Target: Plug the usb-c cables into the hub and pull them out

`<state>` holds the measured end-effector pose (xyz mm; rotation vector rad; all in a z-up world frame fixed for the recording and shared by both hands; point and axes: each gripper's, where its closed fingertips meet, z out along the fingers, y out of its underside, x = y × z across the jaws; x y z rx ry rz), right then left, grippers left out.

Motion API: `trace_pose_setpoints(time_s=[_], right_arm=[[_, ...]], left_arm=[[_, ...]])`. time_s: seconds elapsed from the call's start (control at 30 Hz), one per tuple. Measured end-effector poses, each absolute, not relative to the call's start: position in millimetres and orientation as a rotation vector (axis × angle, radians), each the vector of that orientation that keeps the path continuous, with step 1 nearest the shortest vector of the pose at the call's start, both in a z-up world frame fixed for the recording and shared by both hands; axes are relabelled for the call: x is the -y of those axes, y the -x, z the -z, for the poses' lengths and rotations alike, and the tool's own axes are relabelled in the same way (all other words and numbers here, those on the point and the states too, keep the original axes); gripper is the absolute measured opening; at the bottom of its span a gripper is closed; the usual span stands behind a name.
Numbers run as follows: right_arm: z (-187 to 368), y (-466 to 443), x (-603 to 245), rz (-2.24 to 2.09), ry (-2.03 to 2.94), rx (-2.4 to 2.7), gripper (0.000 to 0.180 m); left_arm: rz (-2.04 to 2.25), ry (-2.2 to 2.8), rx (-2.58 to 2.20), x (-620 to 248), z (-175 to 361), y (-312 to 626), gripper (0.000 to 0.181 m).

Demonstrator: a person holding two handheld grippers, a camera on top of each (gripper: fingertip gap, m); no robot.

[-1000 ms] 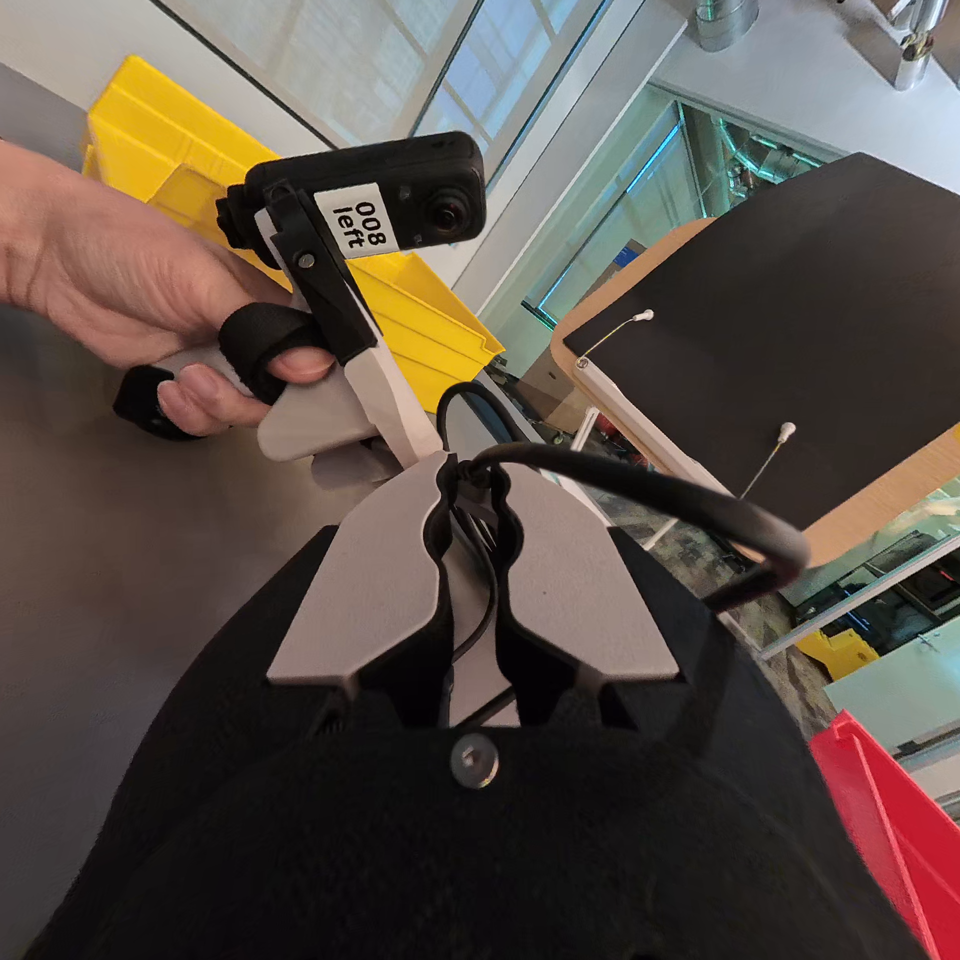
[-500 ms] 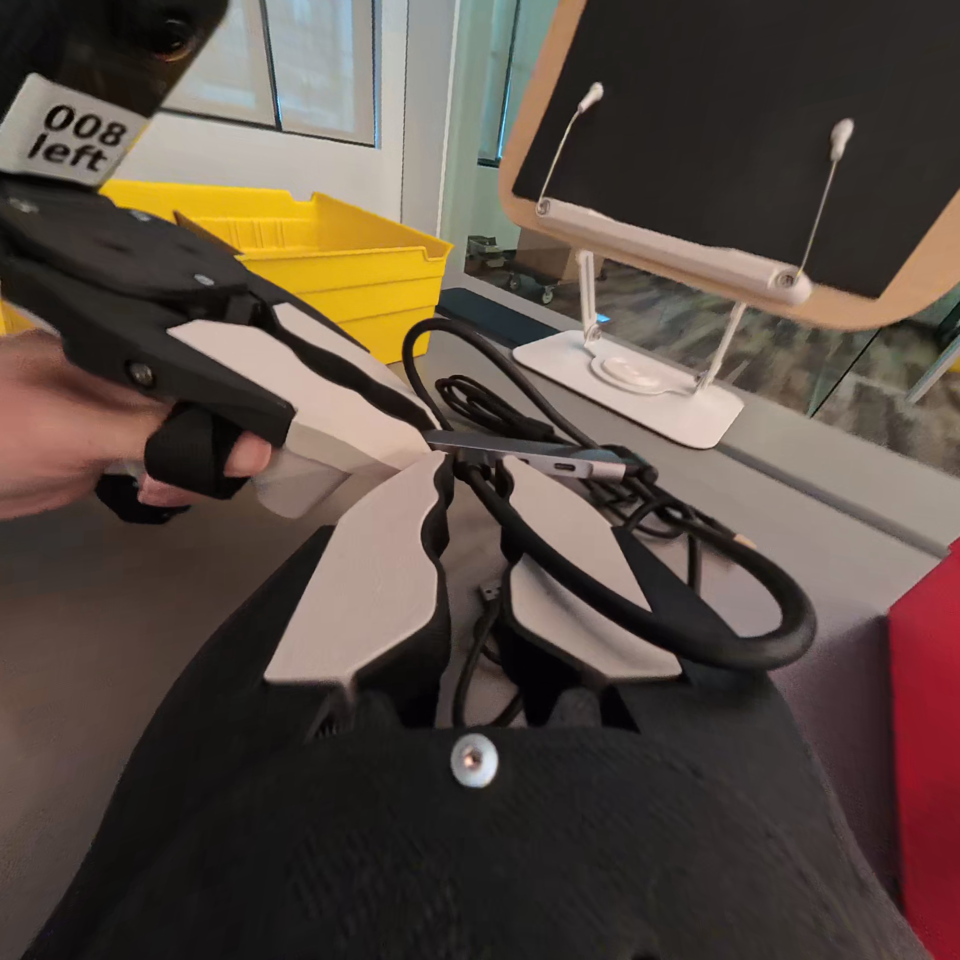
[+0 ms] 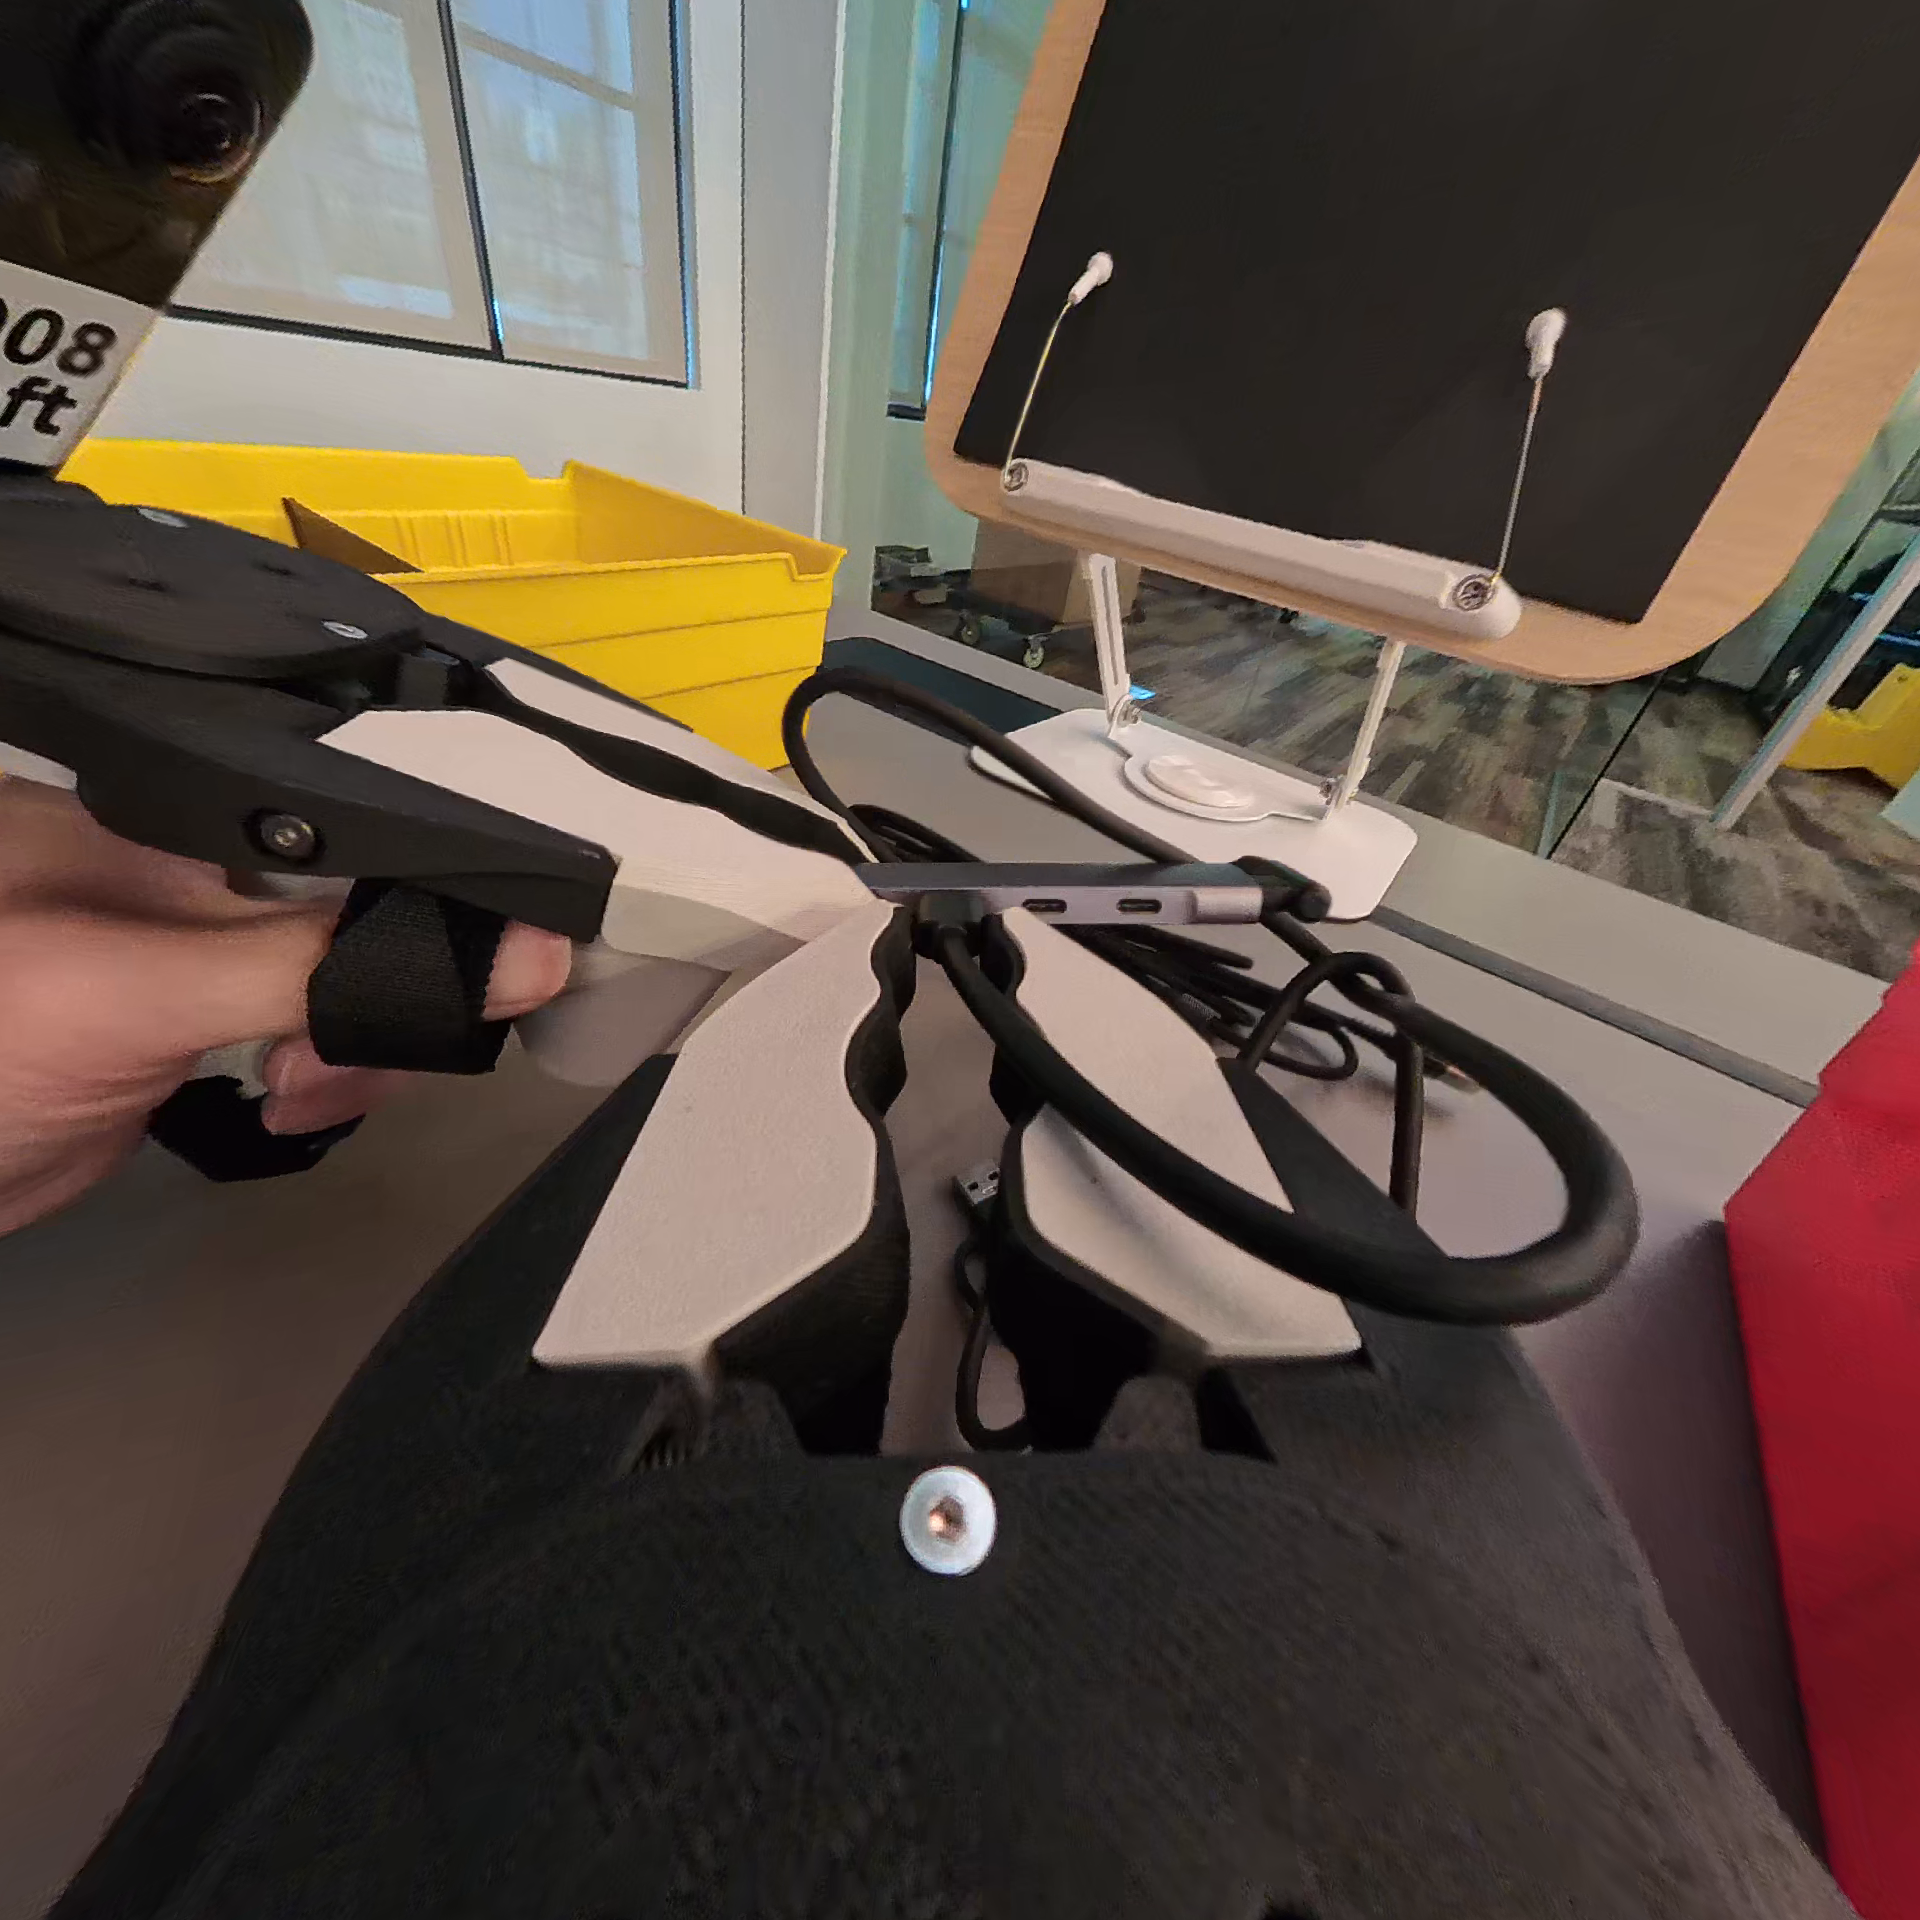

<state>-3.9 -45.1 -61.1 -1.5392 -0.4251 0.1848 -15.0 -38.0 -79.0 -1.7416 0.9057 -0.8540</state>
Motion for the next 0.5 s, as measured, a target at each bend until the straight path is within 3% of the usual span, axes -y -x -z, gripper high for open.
trace_pose_setpoints(time_s=[0.5], right_arm=[[62.3, 0.2, 51.5, -0.169, 1.533, 0.448, 0.013]], left_arm=[[0.953, 1.692, -0.930, 42.6, 78.6, 9.6, 0.025]])
